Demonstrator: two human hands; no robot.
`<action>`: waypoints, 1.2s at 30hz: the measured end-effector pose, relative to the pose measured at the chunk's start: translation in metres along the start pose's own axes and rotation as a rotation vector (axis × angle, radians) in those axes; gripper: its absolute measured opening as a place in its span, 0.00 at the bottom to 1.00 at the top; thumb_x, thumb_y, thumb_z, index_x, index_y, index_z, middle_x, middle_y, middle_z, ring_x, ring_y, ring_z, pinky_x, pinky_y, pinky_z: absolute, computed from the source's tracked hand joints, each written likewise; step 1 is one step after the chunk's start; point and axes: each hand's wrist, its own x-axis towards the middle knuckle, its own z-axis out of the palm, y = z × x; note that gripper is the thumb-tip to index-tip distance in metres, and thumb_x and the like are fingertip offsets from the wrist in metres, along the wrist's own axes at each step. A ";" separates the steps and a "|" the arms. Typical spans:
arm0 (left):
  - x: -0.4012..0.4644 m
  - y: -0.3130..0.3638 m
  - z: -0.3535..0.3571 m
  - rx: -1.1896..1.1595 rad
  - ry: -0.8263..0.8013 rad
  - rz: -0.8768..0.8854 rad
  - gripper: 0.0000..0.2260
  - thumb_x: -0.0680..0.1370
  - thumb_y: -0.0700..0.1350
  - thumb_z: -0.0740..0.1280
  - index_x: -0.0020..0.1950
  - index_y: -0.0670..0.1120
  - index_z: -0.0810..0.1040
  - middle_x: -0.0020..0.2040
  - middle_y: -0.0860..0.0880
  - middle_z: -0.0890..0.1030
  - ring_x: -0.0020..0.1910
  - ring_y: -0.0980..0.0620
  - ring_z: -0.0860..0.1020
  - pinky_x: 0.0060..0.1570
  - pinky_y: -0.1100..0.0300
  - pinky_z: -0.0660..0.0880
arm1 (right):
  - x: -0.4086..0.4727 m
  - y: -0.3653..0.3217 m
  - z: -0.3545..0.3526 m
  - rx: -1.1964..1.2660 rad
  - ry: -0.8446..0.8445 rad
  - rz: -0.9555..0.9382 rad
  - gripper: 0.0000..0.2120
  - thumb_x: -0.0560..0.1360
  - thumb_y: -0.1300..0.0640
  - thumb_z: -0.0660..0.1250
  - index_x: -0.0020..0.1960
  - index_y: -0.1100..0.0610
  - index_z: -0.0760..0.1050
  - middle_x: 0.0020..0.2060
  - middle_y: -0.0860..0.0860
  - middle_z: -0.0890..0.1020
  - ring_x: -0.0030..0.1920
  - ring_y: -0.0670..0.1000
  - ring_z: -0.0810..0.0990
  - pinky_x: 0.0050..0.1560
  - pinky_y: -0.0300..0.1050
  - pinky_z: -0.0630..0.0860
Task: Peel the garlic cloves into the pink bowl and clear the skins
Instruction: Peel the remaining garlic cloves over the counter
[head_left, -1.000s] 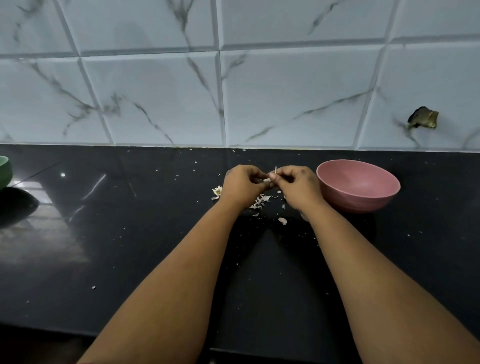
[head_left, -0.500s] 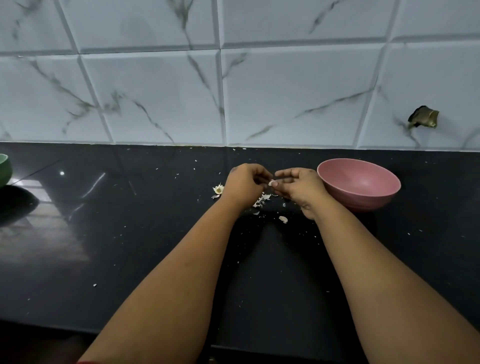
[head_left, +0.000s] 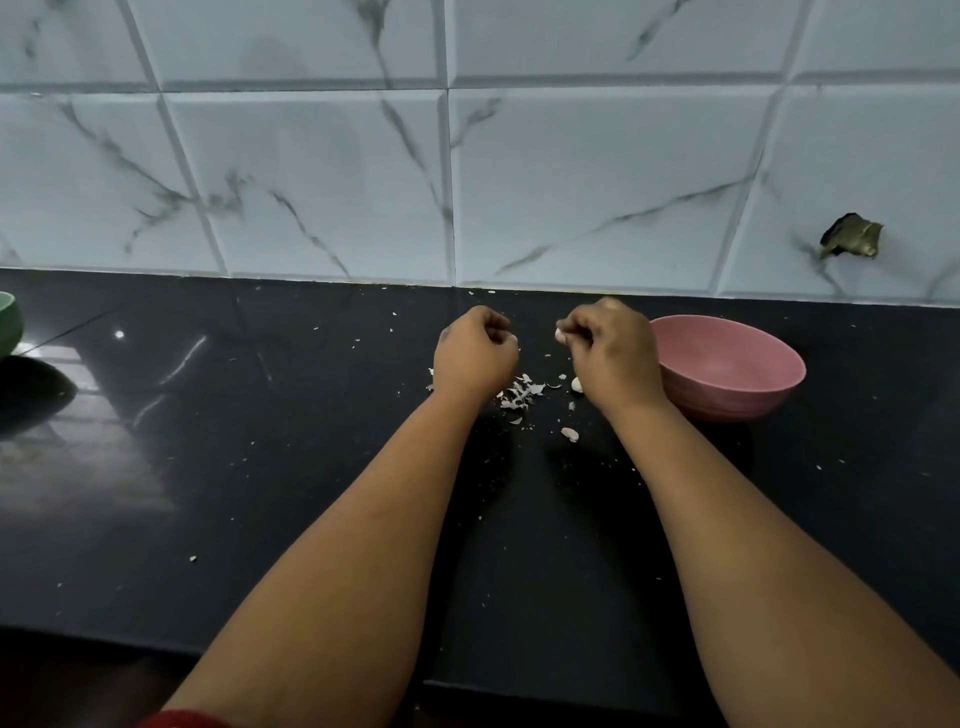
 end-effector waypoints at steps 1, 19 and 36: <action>0.000 0.000 0.000 -0.006 0.008 -0.008 0.07 0.75 0.42 0.65 0.51 0.47 0.80 0.40 0.57 0.80 0.48 0.53 0.79 0.44 0.63 0.72 | -0.002 0.002 0.003 -0.054 -0.153 0.042 0.07 0.69 0.66 0.70 0.39 0.56 0.82 0.39 0.55 0.84 0.39 0.53 0.80 0.43 0.44 0.76; -0.005 0.002 0.001 0.000 -0.045 -0.012 0.07 0.73 0.51 0.73 0.39 0.49 0.82 0.33 0.53 0.83 0.38 0.55 0.81 0.47 0.57 0.78 | -0.008 -0.002 0.011 -0.017 -0.292 0.196 0.11 0.70 0.65 0.69 0.36 0.50 0.77 0.35 0.48 0.81 0.38 0.51 0.80 0.44 0.45 0.79; -0.009 0.007 0.005 -0.670 -0.221 -0.207 0.06 0.73 0.31 0.72 0.48 0.38 0.81 0.44 0.38 0.84 0.39 0.48 0.83 0.46 0.57 0.81 | -0.006 -0.017 0.007 1.065 -0.231 0.661 0.09 0.81 0.67 0.58 0.56 0.66 0.76 0.39 0.55 0.80 0.37 0.47 0.79 0.38 0.32 0.78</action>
